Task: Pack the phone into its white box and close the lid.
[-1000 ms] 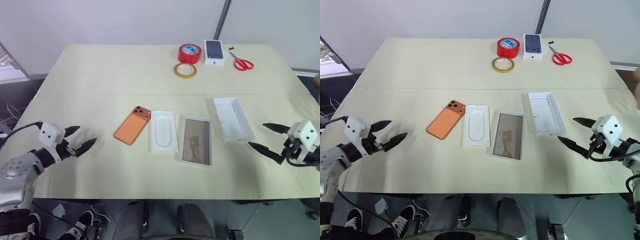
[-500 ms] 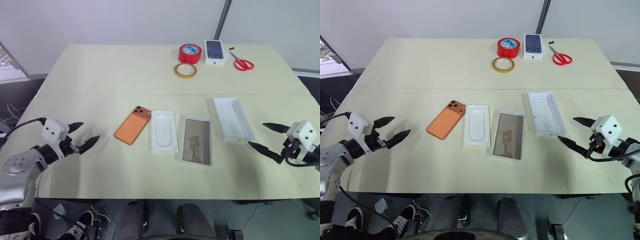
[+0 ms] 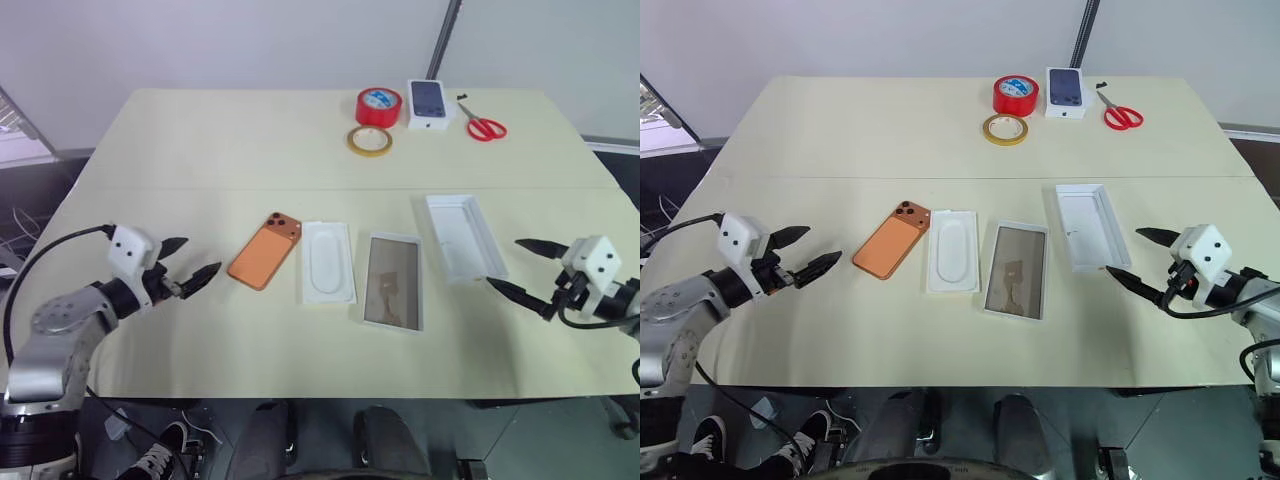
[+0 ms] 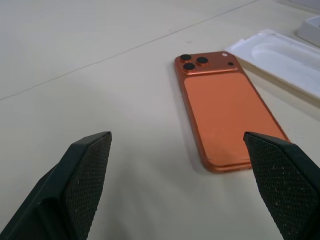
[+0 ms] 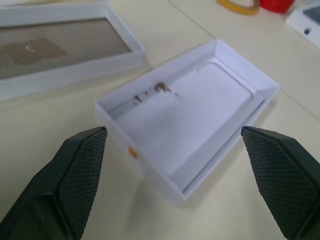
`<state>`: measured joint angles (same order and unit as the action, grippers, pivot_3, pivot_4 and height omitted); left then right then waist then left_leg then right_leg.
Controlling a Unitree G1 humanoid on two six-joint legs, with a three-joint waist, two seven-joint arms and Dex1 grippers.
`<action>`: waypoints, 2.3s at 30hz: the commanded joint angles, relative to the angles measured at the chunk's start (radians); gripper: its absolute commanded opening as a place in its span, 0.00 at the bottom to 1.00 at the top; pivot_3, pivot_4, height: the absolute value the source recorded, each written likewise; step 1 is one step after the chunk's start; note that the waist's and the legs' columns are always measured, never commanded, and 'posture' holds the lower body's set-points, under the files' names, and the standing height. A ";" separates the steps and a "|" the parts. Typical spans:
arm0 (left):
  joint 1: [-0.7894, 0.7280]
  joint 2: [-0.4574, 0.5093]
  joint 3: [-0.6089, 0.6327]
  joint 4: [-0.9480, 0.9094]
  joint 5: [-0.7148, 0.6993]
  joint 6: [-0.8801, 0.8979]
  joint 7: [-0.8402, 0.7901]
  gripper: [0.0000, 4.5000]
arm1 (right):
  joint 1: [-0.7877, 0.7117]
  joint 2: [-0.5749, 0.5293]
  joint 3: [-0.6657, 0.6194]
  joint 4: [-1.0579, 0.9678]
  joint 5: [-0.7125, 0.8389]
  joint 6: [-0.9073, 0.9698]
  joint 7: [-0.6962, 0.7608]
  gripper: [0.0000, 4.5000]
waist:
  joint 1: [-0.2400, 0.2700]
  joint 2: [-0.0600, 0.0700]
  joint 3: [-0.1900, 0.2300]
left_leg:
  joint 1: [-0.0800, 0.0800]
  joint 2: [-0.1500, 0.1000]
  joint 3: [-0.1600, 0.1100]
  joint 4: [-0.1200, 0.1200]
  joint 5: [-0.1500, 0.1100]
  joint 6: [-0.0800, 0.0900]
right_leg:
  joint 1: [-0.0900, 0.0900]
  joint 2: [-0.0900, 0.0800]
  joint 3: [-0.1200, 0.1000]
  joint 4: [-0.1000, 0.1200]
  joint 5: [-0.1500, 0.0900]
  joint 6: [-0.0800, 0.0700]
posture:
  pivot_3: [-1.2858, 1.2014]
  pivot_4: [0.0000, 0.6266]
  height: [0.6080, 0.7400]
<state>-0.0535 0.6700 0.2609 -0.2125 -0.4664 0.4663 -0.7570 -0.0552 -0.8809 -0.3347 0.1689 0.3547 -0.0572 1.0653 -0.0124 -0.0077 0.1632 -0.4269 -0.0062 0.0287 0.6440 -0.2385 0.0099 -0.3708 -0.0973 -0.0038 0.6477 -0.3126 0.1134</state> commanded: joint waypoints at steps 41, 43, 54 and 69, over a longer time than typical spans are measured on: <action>-0.366 -0.571 -0.014 0.193 -0.488 0.832 0.569 0.93 | -0.187 0.180 0.363 -0.404 -0.103 0.102 -0.097 1.00 | 0.028 -0.002 0.000 | 0.001 -0.003 -0.002 0.006 0.003 -0.004 | 0.006 0.002 -0.002 0.001 0.000 0.001 | 0.52 0.24 0.91; -0.366 -0.561 -0.021 0.194 -0.485 0.837 0.556 0.80 | -0.186 0.182 0.359 -0.407 -0.102 0.105 -0.098 1.00 | 0.026 -0.002 0.000 | 0.001 -0.003 -0.002 0.006 0.003 -0.004 | 0.006 0.002 -0.002 0.001 0.000 0.001 | 0.52 0.24 0.91; -0.397 -0.582 0.050 0.249 -0.492 0.865 0.633 0.01 | -0.148 0.160 0.347 -0.422 -0.080 0.112 -0.073 1.00 | 0.026 -0.001 -0.001 | 0.006 -0.002 -0.002 0.005 0.001 -0.001 | 0.010 0.002 -0.002 0.001 0.000 0.001 | 0.52 0.24 0.91; -0.456 -0.537 0.130 0.170 -0.578 0.860 0.647 0.00 | -0.014 0.036 0.448 -0.441 -0.136 0.164 0.074 0.71 | 0.028 -0.003 0.000 | 0.002 -0.002 -0.003 0.004 0.003 -0.004 | 0.005 0.002 -0.002 0.000 0.000 0.001 | 0.52 0.24 0.91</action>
<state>-0.4844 0.1377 0.3786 -0.0037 -1.0202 1.3426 -0.1148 -0.0500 -0.8346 0.1106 -0.2923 0.2467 0.1223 1.1444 0.0154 -0.0103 0.1637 -0.4254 -0.0084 0.0259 0.6484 -0.2354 0.0053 -0.3654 -0.0959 -0.0059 0.6478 -0.3125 0.1143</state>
